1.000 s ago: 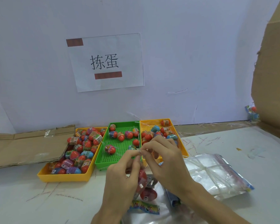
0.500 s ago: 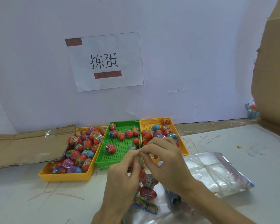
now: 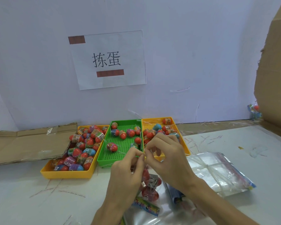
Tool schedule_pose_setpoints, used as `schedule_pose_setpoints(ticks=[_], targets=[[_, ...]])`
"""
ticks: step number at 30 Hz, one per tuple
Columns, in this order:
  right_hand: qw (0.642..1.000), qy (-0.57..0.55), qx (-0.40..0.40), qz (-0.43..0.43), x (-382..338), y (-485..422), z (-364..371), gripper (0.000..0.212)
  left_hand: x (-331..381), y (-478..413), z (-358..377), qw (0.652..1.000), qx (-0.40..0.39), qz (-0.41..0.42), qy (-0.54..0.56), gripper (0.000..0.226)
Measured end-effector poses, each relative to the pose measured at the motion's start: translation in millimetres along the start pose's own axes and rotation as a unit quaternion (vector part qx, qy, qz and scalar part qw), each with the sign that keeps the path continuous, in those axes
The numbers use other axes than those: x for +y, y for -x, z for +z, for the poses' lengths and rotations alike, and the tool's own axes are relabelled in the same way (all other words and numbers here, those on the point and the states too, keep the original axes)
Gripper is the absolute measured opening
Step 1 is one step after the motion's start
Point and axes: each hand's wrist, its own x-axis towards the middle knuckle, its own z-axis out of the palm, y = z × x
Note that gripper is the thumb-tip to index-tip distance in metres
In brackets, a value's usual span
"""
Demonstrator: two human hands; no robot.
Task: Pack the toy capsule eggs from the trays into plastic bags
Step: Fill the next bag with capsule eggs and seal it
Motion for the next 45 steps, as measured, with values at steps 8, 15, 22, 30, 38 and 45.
schedule_pose_setpoints(ticks=[8,15,22,30,38,45], targets=[[0.966,-0.144,0.029,0.212,25.6,-15.4,-24.6,0.021,9.4,-5.0,-6.6,0.987,0.094,-0.097,0.087,0.013],[0.929,-0.218,0.023,0.298,53.8,-24.9,-43.1,0.024,0.9,-11.7,-13.9,0.965,0.194,-0.164,0.06,0.016],[0.916,-0.153,0.079,0.362,91.9,-21.7,-66.7,0.016,-9.6,-19.4,-28.9,0.891,0.307,-0.294,0.158,0.017],[0.929,-0.017,-0.29,0.231,77.7,-54.7,-79.6,0.014,-1.4,-18.4,-20.9,0.913,0.281,-0.261,0.138,0.019],[0.839,-0.177,-0.321,0.403,117.7,-101.6,-102.8,0.028,-0.9,-18.5,-23.6,0.912,0.277,-0.266,0.145,0.02],[0.8,0.202,-0.479,0.298,135.4,-108.1,-136.8,0.015,-5.1,-18.8,-21.0,0.903,0.271,-0.289,0.165,0.025]])
